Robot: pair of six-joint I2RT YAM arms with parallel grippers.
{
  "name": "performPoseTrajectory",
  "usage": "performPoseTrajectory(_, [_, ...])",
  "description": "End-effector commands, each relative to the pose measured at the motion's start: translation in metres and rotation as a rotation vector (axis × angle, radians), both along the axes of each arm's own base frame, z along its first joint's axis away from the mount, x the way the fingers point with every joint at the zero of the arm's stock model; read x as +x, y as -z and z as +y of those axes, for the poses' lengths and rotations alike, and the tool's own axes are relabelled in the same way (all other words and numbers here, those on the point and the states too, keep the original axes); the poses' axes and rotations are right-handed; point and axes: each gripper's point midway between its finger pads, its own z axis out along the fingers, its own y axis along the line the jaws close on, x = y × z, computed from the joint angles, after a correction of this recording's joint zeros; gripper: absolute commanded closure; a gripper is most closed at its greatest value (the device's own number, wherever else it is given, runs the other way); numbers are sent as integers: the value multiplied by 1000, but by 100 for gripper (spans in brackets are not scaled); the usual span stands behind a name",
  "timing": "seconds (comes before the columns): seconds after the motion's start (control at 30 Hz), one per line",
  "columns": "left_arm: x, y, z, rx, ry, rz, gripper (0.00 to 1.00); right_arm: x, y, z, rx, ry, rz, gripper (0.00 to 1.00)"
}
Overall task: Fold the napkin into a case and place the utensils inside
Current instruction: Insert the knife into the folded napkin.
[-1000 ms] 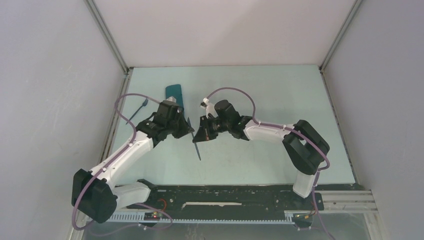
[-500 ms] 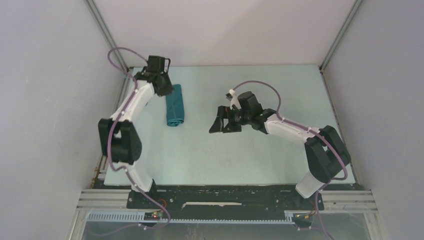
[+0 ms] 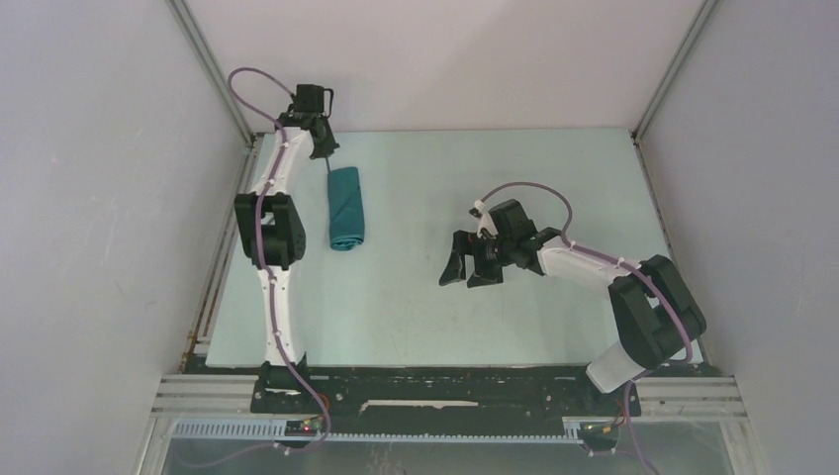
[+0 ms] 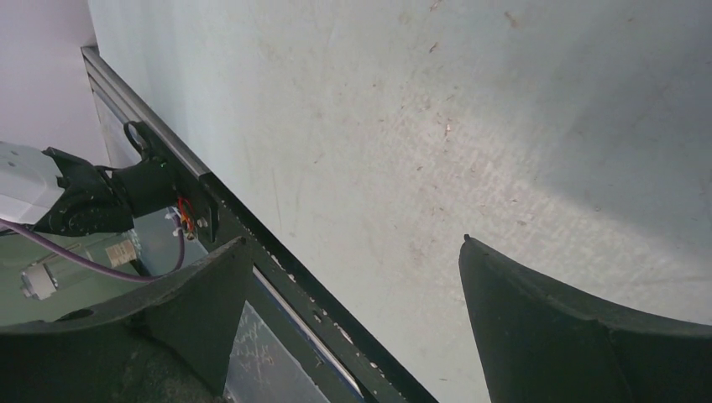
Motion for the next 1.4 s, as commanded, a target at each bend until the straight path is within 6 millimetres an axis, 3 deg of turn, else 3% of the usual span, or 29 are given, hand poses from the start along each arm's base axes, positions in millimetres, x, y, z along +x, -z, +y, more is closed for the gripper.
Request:
performPoseTrajectory(0.0, [20, -5, 4, -27, 1, -73, 100, 7, -20, -3, 46, -10, -56, 1])
performPoseTrajectory(0.2, [36, 11, -8, -93, 22, -126, 100, 10, -20, -12, 32, 16, -52, 1])
performPoseTrajectory(0.4, [38, 30, -16, -132, 31, -102, 100, 8, -21, -14, 34, 22, -54, 1])
performPoseTrajectory(0.67, [35, 31, -21, -163, 37, -78, 100, 11, -29, -16, 45, 35, -73, 1])
performPoseTrajectory(0.97, [14, 47, -34, -215, 74, 27, 100, 8, -28, -13, 45, 28, -68, 1])
performPoseTrajectory(1.37, [-20, 51, -43, -197, 137, 136, 100, 2, -28, -8, 47, 15, -70, 2])
